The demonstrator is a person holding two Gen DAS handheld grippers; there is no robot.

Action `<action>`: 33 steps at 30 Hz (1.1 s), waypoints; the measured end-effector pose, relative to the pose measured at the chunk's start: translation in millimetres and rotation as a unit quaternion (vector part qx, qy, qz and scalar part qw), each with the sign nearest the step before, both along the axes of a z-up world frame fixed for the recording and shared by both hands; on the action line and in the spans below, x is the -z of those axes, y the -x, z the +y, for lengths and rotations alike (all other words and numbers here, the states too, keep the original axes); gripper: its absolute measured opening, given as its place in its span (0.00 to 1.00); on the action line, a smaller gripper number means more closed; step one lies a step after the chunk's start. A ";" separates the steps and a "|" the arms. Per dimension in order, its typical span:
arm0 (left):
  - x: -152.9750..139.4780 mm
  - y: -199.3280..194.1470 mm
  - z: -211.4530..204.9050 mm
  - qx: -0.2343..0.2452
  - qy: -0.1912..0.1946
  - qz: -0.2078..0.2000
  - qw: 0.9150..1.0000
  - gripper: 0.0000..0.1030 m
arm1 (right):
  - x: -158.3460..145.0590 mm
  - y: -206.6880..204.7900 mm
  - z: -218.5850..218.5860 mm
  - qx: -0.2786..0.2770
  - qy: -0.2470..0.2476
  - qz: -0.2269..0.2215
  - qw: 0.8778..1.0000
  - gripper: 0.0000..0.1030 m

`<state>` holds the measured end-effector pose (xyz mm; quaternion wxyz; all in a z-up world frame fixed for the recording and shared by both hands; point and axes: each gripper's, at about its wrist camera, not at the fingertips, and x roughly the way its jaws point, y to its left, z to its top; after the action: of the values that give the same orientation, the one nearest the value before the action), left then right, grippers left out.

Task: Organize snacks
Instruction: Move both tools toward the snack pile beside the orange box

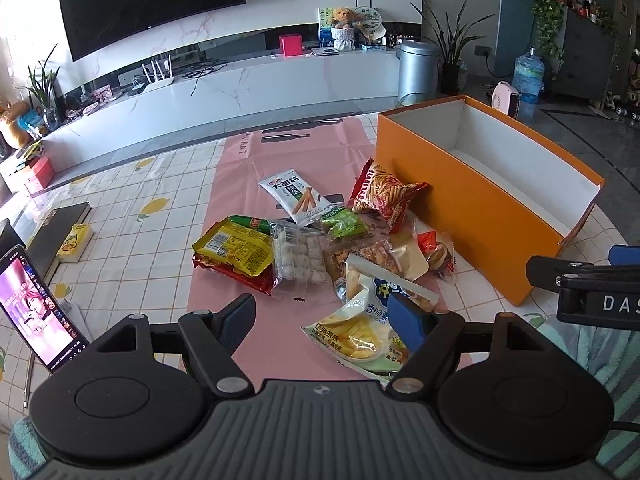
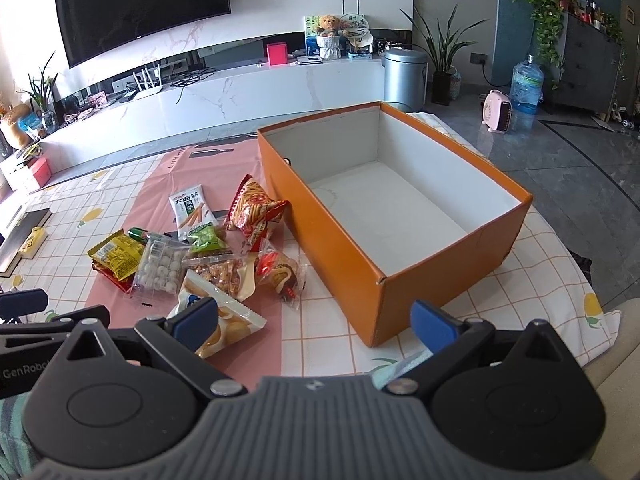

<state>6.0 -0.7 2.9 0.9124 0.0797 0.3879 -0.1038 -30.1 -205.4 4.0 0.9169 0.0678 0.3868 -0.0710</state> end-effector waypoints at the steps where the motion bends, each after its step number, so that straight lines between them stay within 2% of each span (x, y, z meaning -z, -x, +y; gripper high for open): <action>1: -0.3 -0.1 -0.3 0.001 0.001 0.000 1.000 0.86 | 0.1 -0.3 -0.8 0.002 0.001 0.002 1.000 0.96; 33: -2.5 1.0 10.9 0.000 0.021 -0.001 1.000 0.86 | 1.4 -0.8 2.9 0.002 0.012 0.004 1.000 0.96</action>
<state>5.0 10.2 5.4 0.9142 0.0603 0.3847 -0.1123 -29.3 -202.5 2.6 0.9162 0.0576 0.3890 -0.0772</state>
